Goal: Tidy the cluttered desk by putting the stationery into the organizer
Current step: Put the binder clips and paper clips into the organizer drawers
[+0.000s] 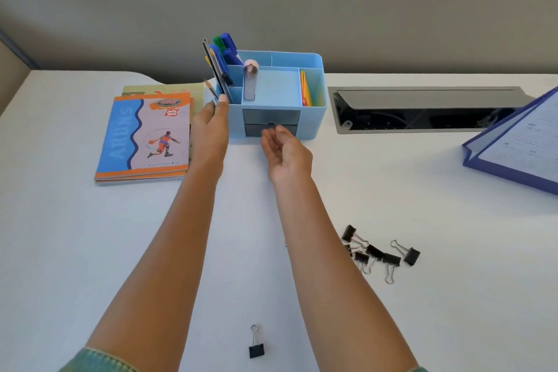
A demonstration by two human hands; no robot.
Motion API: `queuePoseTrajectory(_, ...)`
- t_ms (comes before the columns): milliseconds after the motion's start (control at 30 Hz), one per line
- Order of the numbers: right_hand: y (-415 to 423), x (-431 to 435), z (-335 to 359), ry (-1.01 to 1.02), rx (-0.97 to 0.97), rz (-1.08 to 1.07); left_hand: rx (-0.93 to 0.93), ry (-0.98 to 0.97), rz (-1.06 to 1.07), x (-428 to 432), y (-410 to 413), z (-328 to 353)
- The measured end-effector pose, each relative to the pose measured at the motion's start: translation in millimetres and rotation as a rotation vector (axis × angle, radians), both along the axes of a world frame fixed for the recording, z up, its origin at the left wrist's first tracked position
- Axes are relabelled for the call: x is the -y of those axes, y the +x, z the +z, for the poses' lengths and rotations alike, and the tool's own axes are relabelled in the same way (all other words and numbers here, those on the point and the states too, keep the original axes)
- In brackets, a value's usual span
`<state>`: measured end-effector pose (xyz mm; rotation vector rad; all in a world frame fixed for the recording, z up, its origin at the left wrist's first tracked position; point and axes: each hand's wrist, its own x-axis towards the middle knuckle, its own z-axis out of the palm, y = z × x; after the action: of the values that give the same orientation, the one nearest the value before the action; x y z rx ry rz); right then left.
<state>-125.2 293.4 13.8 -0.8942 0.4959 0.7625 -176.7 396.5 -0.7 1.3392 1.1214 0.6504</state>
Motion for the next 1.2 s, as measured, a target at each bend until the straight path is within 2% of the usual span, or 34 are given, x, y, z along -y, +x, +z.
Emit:
queuePoseTrajectory(233, -8, -11, -4, -0.016, 0.023, -0.107, 0.022, 0.057, -0.004, 11, -4, -1)
queuePoseTrajectory(467, -10, -10, -2, -0.069, 0.081, -0.187, 0.044, 0.033, 0.031, 24, -4, 7)
queuePoseTrajectory(867, -14, -15, 0, -0.013, 0.040, -0.201, 0.005, -0.017, 0.009, 10, -2, 8)
queuePoseTrajectory(1200, -28, -5, -4, -0.080, 0.077, -0.204, -0.004, -0.010, 0.004, 8, -3, 7)
